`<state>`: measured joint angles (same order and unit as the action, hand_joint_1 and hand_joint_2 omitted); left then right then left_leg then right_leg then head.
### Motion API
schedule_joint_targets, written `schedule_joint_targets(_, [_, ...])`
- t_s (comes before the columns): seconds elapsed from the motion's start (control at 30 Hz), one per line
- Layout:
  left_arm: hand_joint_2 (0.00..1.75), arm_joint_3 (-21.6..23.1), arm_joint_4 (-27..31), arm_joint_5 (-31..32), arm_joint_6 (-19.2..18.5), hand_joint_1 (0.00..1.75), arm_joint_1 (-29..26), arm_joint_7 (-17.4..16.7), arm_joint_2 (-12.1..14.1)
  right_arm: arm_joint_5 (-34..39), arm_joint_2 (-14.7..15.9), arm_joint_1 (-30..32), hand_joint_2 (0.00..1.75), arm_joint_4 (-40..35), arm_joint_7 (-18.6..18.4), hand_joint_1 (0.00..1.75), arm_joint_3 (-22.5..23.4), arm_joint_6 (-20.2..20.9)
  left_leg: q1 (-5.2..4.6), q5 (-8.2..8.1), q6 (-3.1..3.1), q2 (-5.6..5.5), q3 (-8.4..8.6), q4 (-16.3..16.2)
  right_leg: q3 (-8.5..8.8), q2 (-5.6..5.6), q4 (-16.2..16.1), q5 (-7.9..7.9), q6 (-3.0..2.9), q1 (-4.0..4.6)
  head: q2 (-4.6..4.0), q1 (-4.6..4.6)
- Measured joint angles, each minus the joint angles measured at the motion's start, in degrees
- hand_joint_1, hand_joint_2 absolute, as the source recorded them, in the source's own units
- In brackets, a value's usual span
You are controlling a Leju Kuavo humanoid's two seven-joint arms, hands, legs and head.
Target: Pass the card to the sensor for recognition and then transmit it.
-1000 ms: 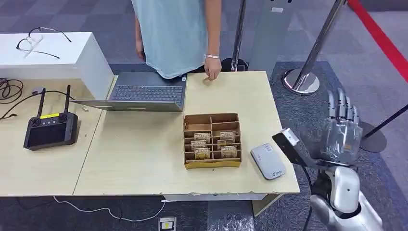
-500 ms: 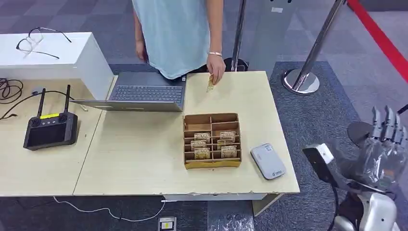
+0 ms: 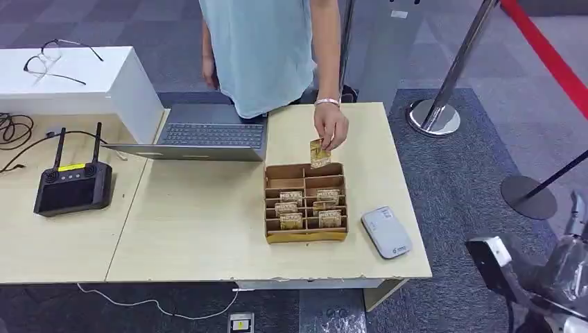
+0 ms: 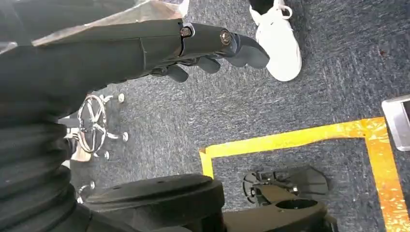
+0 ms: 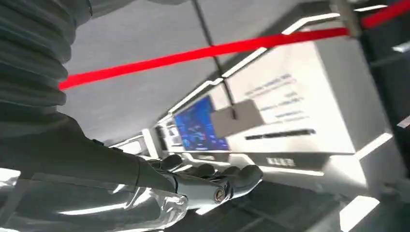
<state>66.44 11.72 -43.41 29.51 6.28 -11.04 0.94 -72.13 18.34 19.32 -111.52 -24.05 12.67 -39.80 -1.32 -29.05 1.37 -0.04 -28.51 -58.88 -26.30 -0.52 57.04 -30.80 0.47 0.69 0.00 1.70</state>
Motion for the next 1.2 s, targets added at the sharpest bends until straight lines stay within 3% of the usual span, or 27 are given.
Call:
schedule_joint_targets(0.23, [1.75, -0.28, 0.00, -0.22, 0.55, 0.00, 0.02, 0.11, 0.00, 1.84, -8.30, 0.04, 1.75, 8.24, 13.27, 0.00, 8.43, 0.02, 0.00, 0.00, 0.00, 0.02, -0.02, 0.00, 0.00, -0.01, 0.01, 0.00, 0.00, 0.01, 0.00, 0.02])
schedule_joint_targets(0.3, [1.75, -0.63, 0.00, -0.20, 0.99, 0.00, 0.00, 0.13, 0.00, 0.98, -10.87, -2.42, 1.75, 11.97, 19.10, 0.00, 12.01, 0.02, 0.02, 0.00, 0.00, 0.20, 0.02, 0.01, -0.05, 0.20, 0.01, 0.03, -0.04, 0.03, 0.00, -0.04])
schedule_joint_targets(0.37, [1.75, -1.01, 0.02, -0.20, 1.12, 0.00, 0.13, 0.13, -0.13, 0.26, -13.19, -4.40, 1.75, 15.38, 21.85, 0.00, 15.55, 0.02, 0.01, 0.00, 0.00, 0.20, 0.06, 0.00, -0.01, 0.16, 0.00, 0.02, -0.02, 0.02, 0.00, -0.02])
schedule_joint_targets(0.57, [1.75, -1.57, 0.02, -0.20, 1.16, 0.00, 0.01, -0.15, -0.33, -0.33, -18.65, -8.16, 1.75, 22.03, 25.65, 0.00, 23.83, 0.00, 0.01, 0.00, 0.00, 0.19, 0.03, 0.00, -0.01, 0.13, 0.01, 0.02, -0.02, 0.01, 0.00, -0.02])
schedule_joint_targets(0.73, [1.75, -1.66, 0.02, -0.37, 1.38, 0.00, 0.00, 0.13, -0.46, 0.05, -21.36, -9.34, 1.75, 25.23, 26.63, 0.00, 27.74, 0.00, 0.01, 0.00, 0.00, 0.18, 0.00, 0.00, -0.02, 0.13, 0.01, 0.02, -0.02, 0.01, 0.00, -0.02])
schedule_joint_targets(0.9, [1.75, -1.99, 0.02, -0.57, 1.77, 0.00, -0.01, 0.26, -0.52, 0.50, -22.80, -9.76, 1.75, 27.00, 27.42, 0.00, 29.60, -0.02, 0.01, 0.00, 0.00, 0.17, 0.00, 0.00, -0.02, 0.13, 0.01, 0.02, -0.02, 0.02, 0.00, -0.02])
schedule_joint_targets(1.2, [1.75, -2.38, 0.00, -0.59, 1.40, 0.00, -0.01, -1.07, -0.63, 3.67, -26.60, -8.23, 1.75, 25.05, 34.26, 0.00, 29.51, -0.09, 0.01, 0.01, -0.01, 0.15, -0.01, 0.01, 0.01, 0.12, 0.03, 0.02, -0.02, 0.02, 0.00, -0.02])
